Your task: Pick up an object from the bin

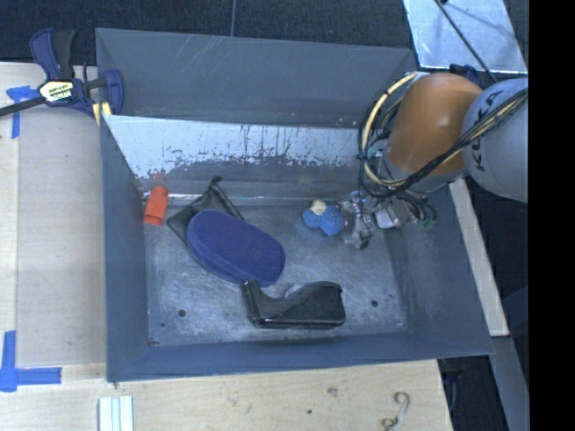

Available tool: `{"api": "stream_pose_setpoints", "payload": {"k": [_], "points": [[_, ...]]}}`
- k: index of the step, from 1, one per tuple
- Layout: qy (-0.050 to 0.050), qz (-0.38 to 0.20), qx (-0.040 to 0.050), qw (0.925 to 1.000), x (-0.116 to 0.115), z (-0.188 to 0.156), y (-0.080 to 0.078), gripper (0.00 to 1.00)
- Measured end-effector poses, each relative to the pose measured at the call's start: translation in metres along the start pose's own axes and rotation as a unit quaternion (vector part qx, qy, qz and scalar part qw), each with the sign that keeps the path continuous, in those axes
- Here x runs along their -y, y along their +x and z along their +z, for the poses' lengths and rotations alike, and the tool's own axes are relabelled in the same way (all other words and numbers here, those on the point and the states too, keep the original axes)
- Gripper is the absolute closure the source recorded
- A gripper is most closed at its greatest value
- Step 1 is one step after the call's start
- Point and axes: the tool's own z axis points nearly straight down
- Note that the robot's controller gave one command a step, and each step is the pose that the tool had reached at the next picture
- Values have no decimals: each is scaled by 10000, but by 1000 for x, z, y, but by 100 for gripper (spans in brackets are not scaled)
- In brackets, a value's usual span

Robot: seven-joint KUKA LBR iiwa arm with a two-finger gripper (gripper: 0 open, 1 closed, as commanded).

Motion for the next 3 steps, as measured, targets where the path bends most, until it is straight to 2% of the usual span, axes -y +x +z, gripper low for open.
{"api": "stream_pose_setpoints", "payload": {"k": [1, 2, 3], "points": [[0, 2, 0, 10000, 0, 0, 0, 0], [-11, -337, -12, 9994, -42, 0, -13, 0], [-5, -316, -14, 9995, -40, 0, -12, 100]]}}
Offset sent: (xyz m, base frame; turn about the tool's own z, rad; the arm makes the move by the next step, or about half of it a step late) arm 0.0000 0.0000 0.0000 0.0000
